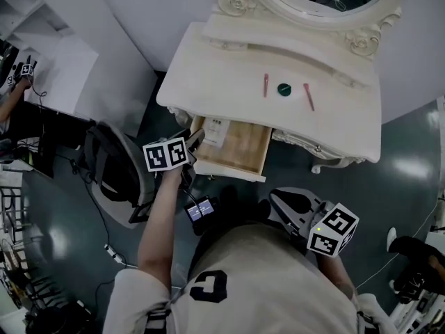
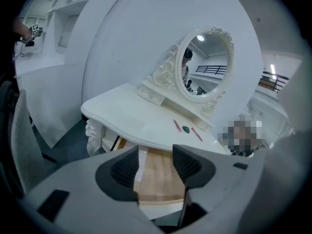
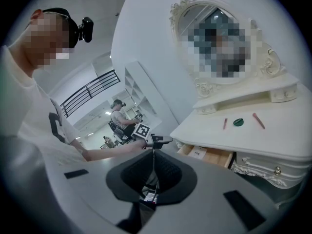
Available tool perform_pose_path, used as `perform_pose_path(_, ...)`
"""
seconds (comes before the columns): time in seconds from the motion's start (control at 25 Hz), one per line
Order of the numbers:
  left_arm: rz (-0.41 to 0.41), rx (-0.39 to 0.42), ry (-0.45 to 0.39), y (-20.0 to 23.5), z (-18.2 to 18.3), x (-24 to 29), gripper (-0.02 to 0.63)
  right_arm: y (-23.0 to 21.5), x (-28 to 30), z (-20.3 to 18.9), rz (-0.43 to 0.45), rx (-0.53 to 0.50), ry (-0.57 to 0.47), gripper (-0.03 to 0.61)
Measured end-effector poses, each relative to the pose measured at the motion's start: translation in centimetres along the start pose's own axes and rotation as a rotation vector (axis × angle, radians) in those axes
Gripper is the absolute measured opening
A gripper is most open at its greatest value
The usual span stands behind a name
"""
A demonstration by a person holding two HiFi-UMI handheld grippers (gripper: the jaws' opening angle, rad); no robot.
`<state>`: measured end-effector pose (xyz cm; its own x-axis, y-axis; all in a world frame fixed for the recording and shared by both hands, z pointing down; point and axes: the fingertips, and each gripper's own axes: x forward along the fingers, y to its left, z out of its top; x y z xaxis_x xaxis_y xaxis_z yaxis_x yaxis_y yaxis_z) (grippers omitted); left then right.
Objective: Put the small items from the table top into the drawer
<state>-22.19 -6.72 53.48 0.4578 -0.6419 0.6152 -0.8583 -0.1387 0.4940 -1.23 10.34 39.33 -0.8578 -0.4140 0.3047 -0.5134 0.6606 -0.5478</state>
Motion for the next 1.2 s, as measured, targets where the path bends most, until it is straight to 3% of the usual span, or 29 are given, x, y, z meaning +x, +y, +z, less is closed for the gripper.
perform_pose_path(0.28,-0.049,0.076,-0.042,-4.8,0.2,-2.2,0.264,0.1,-1.1,0.2,-0.004,-0.014,-0.019,0.029)
perform_pose_path(0.56,-0.037,0.244,-0.003,-8.9,-0.3,-1.7,0.264,-0.3,-3.0,0.4,-0.006,-0.024,-0.053,0.029)
perform_pose_path(1.2,-0.035,0.257,-0.037,-15.9,-1.6,-1.9,0.264,-1.9,-8.0,0.1,0.050,-0.079,-0.052,0.029)
